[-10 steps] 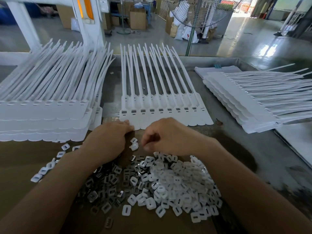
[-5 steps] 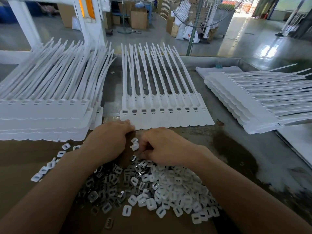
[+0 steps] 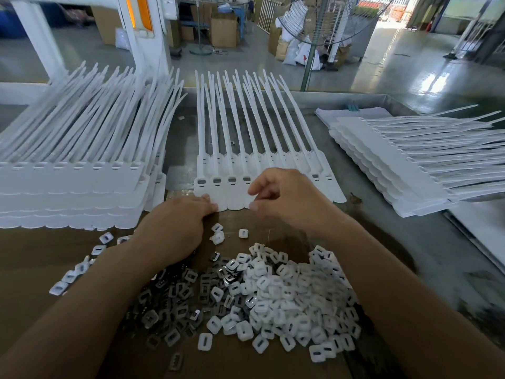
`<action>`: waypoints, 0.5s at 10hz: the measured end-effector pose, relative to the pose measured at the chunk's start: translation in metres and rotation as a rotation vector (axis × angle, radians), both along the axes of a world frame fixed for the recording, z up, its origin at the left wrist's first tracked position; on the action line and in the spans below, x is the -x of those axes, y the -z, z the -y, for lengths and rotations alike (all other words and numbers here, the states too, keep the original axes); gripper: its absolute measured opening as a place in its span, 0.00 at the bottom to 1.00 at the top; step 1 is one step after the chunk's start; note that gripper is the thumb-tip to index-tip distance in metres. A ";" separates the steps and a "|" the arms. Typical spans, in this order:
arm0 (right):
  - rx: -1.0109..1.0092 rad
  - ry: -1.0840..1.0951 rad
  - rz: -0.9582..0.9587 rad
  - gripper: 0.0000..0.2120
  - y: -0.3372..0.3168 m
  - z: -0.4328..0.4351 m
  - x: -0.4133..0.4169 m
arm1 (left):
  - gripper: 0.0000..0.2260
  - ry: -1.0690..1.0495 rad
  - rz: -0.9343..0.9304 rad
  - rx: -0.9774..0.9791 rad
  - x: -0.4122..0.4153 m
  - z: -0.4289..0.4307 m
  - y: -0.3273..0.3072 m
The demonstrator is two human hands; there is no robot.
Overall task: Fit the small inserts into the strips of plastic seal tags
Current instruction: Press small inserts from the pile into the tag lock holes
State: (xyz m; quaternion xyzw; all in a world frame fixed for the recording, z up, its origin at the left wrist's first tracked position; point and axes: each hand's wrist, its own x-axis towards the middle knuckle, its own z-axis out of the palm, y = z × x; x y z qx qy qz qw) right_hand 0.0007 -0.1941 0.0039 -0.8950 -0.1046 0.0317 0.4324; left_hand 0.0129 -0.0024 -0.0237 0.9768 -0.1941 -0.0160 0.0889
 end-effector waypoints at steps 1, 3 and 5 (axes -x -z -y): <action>-0.037 0.133 0.043 0.07 0.001 0.018 -0.010 | 0.21 0.002 0.003 0.007 0.001 0.000 0.000; -0.064 0.426 0.168 0.06 0.009 0.070 -0.031 | 0.21 0.002 0.002 0.006 0.001 0.001 -0.001; -0.053 0.685 0.163 0.06 0.025 0.106 -0.047 | 0.21 -0.005 0.007 0.009 -0.001 0.002 -0.002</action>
